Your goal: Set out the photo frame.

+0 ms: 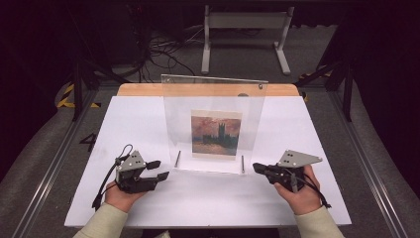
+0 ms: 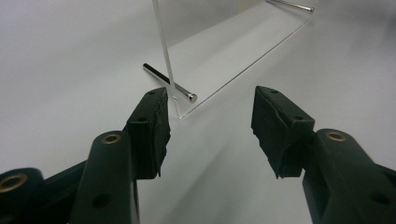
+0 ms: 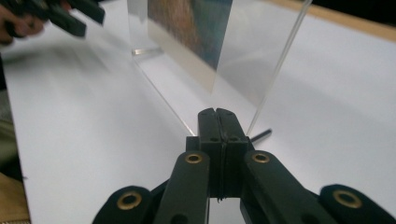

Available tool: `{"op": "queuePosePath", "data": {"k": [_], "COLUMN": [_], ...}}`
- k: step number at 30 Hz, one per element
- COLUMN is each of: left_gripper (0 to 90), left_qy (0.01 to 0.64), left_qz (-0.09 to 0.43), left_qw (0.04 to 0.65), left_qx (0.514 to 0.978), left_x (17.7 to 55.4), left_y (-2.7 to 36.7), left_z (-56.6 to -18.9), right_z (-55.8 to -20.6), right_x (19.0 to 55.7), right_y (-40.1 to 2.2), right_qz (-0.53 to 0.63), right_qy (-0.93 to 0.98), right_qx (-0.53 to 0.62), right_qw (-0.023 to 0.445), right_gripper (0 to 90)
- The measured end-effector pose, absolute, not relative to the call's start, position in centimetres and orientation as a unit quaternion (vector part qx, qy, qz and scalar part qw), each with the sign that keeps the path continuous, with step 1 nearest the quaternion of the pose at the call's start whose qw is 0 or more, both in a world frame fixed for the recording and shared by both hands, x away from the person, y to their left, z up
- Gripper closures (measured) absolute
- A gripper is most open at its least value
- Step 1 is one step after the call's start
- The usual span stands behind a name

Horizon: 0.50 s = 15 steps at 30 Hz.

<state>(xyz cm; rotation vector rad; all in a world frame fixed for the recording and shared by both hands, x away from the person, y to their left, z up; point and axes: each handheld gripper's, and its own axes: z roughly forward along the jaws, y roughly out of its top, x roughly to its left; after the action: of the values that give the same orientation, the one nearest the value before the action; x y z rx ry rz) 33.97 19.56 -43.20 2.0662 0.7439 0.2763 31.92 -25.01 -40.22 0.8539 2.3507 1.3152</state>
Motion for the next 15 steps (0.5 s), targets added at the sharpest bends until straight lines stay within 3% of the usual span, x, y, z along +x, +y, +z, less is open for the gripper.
{"op": "queuePosePath", "data": {"k": [8, 15], "left_gripper": [46.9, 46.9], "left_qy": [0.304, 0.304], "left_qz": [0.112, 0.110], "left_qw": [0.447, 0.443], "left_qx": [0.834, 0.836], "left_x": [33.9, 33.8], "left_y": [19.6, 19.7], "left_z": [-43.3, -43.3], "right_z": [-43.9, -44.8], "right_x": [33.3, 33.8], "right_y": [-22.7, -22.4], "right_qz": [0.369, 0.339], "right_qy": [0.857, 0.861], "right_qx": [0.324, 0.346], "right_qw": [0.156, 0.158], "right_gripper": [90.0, 90.0]}}
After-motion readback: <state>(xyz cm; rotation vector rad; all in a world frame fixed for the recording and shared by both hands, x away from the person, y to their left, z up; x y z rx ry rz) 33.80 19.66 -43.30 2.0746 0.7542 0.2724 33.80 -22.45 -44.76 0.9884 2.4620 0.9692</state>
